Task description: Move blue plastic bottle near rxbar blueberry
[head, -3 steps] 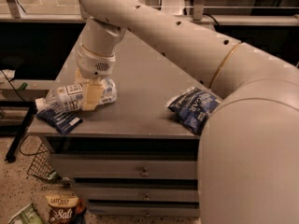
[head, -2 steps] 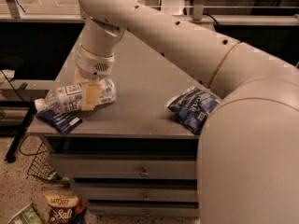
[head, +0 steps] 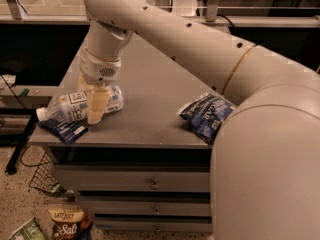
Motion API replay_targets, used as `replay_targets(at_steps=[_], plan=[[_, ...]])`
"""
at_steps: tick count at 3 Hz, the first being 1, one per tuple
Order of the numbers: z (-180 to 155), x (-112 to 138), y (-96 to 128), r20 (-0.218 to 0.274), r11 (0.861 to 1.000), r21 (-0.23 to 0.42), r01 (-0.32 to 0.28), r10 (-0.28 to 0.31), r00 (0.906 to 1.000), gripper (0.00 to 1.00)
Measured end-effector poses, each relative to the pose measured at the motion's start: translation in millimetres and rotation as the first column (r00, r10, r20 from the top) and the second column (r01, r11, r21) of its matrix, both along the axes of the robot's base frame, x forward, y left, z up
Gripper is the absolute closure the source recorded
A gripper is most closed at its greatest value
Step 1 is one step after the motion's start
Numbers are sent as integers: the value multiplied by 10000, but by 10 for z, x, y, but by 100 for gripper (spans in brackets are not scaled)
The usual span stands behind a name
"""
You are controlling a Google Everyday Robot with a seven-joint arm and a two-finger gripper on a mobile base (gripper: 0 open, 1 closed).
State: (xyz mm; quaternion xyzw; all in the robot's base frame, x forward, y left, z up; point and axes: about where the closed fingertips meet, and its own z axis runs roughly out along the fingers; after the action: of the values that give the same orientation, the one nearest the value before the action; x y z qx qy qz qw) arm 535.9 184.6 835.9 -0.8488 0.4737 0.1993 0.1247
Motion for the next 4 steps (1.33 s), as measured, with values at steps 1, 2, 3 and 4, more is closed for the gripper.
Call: replay_targets(at_steps=[1, 2, 3, 4], plan=[[-2, 0, 3, 0, 10000, 3, -2, 2, 10000, 0], [-2, 0, 3, 0, 10000, 3, -2, 2, 10000, 0], [38, 15, -32, 200, 10000, -1, 33, -33, 9998, 0], [170, 126, -327, 603, 9987, -101, 506, -499, 9969, 0]])
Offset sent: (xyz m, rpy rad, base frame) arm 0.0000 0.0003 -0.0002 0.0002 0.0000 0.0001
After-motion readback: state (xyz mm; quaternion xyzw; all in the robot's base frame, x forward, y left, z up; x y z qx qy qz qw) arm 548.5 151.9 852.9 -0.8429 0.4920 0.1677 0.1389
